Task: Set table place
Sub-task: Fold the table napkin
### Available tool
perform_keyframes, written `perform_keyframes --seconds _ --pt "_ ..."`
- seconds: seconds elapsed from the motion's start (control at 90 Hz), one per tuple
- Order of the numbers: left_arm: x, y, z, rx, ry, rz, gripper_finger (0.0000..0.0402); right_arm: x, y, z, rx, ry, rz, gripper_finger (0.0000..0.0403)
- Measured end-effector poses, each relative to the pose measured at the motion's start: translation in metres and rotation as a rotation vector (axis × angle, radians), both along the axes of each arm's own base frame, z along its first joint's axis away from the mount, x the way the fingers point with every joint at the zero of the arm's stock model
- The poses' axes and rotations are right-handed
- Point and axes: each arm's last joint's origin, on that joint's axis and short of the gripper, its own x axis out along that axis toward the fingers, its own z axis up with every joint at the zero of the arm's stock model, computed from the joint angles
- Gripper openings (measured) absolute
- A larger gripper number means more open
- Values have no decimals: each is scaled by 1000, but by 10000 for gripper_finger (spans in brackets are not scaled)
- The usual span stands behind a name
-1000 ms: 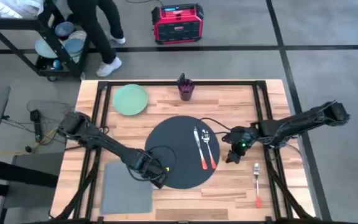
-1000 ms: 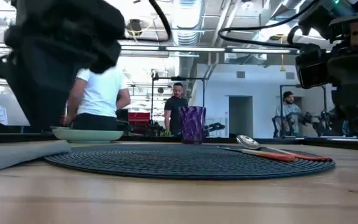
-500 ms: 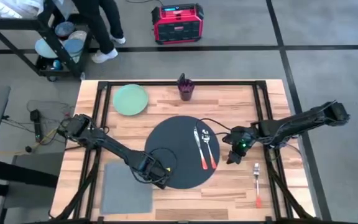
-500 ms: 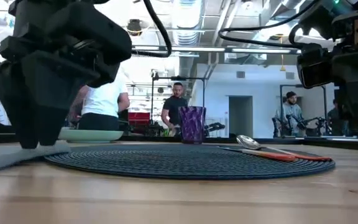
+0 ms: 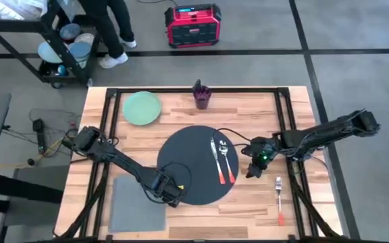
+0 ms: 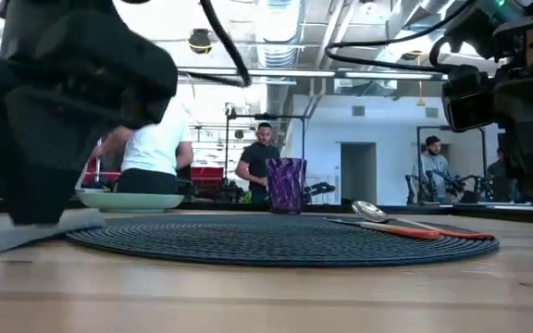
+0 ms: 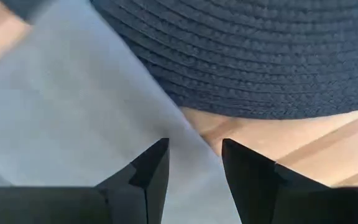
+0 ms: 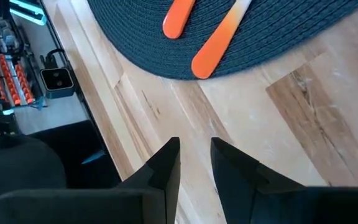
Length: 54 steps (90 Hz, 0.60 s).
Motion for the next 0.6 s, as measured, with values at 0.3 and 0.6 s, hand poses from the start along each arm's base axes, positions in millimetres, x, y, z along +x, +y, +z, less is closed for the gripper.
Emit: perform_keyframes --seconds 0.3,0.6 --pt "0 1 -3 12 -28 24 105 0 0 0 12 1 9 77" --pt "1 1 -12 -20 -86 14 4 0 1 1 35 3 28 77"
